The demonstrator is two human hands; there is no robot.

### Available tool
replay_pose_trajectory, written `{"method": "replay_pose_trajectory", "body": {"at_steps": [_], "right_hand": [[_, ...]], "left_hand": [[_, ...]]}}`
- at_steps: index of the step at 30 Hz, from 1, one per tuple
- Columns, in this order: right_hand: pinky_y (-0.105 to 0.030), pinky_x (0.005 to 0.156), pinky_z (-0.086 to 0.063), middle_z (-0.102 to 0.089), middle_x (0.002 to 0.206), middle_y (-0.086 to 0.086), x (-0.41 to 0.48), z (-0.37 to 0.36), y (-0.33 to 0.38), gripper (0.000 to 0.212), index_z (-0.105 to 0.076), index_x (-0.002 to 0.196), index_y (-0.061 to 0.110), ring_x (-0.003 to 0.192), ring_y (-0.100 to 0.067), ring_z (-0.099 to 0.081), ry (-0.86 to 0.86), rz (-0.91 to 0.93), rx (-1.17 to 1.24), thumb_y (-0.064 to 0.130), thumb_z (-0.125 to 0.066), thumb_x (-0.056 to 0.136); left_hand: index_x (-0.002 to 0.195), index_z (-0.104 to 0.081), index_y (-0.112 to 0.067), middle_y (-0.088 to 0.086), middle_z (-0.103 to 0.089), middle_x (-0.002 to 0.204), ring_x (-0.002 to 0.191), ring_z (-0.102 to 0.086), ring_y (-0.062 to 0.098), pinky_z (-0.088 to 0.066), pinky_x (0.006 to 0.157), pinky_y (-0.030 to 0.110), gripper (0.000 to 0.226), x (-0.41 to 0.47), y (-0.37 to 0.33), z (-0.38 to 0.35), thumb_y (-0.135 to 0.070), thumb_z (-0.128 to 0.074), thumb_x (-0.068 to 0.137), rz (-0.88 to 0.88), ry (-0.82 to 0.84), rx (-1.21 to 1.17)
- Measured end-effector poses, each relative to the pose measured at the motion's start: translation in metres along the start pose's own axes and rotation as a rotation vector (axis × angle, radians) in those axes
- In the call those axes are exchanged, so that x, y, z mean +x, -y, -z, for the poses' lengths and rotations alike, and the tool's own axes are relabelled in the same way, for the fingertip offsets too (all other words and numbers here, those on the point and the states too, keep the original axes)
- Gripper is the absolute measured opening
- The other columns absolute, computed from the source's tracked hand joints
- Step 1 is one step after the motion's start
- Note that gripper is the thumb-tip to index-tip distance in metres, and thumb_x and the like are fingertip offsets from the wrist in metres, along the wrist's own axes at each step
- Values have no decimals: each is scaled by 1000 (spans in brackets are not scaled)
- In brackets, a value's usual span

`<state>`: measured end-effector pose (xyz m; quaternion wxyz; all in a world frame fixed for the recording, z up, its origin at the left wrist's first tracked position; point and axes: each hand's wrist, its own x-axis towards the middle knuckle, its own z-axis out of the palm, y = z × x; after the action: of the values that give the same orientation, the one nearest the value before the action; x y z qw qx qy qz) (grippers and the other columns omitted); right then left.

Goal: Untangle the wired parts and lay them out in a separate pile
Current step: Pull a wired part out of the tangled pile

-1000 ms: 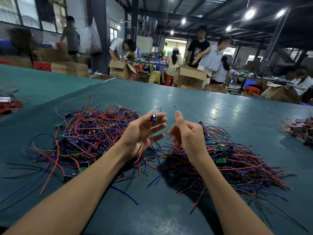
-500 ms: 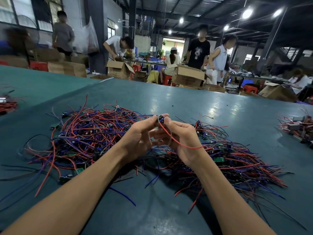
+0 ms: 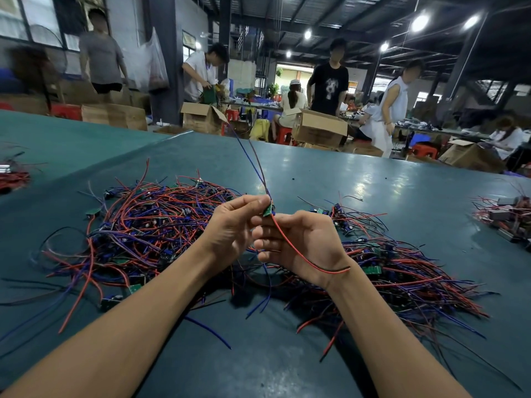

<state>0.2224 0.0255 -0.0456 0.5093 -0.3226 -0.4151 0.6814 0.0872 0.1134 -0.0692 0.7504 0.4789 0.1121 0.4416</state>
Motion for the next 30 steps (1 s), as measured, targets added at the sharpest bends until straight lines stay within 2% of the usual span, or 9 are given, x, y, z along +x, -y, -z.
{"method": "replay_pose_trajectory", "body": {"at_steps": [4, 9, 12, 15, 18, 20, 24, 27, 30], "right_hand": [[-34, 71, -59, -71, 89, -12, 0, -2, 0, 39, -75, 104, 0, 76, -22, -69, -7, 3, 4, 30, -54, 91], [-30, 70, -60, -71, 87, -8, -1, -5, 0, 35, -75, 102, 4, 74, -18, -69, -37, 8, -35, 27, -51, 92], [-32, 68, -61, -71, 86, -10, 0, -7, -1, 31, -74, 99, 3, 71, -19, -70, -91, 22, -18, 26, -56, 89], [-35, 66, -60, -69, 83, -10, 0, -8, -1, 26, -71, 98, 3, 66, -20, -68, -135, 36, -3, 24, -56, 92], [-32, 59, -58, -64, 73, -5, 0, -10, 0, 18, -65, 96, 8, 57, -15, -61, -181, 41, -29, 24, -63, 88], [-27, 49, -53, -60, 68, -1, 1, -9, 0, 16, -62, 97, 9, 49, -10, -54, -233, 43, -58, 21, -65, 88], [-16, 36, -31, -46, 67, 2, 1, -8, 1, 9, -58, 93, 13, 42, -3, -32, -263, 36, -94, 19, -65, 92], [-13, 32, -23, -45, 69, 1, 1, -9, 3, 11, -62, 89, 10, 40, -1, -28, -315, 59, -110, 17, -63, 96], [-14, 32, -22, -55, 68, -3, -1, -13, 8, 10, -64, 98, 4, 39, -1, -29, -367, 92, -190, 13, -66, 95]], "left_hand": [[72, -71, -15, 14, -56, 74, 48, -55, 17, -46, 41, 24, 9, 1, 0, 1, -21, -76, 76, -41, -14, -18], [73, -73, -17, 18, -65, 83, 59, -62, 21, -53, 47, 29, 14, 2, 1, 2, -28, -81, 68, -35, -1, -8], [78, -75, -16, 15, -65, 86, 70, -61, 23, -57, 61, 31, 9, 3, 2, 4, -22, -79, 73, -43, -13, -30], [91, -80, -13, 10, -70, 84, 73, -65, 20, -59, 66, 30, 13, 3, 1, 4, -13, -73, 80, -37, -2, -48], [97, -80, -10, 8, -73, 93, 82, -68, 18, -59, 71, 30, 17, 3, 0, 4, -8, -73, 82, -26, 21, -38], [100, -80, -10, 6, -73, 97, 85, -69, 16, -58, 72, 31, 24, 4, 1, 4, -10, -65, 81, -12, 21, -19], [106, -78, -7, 7, -69, 89, 80, -64, 17, -57, 74, 35, 39, 5, 1, 5, -16, -53, 77, 37, 38, -38], [103, -79, -8, 7, -64, 85, 78, -59, 16, -57, 77, 36, 36, 5, 0, 6, -20, -58, 77, 50, 3, -48], [99, -80, -8, 5, -63, 79, 74, -56, 16, -58, 72, 35, 38, 5, 1, 5, -16, -54, 73, 39, 20, -92]]}}
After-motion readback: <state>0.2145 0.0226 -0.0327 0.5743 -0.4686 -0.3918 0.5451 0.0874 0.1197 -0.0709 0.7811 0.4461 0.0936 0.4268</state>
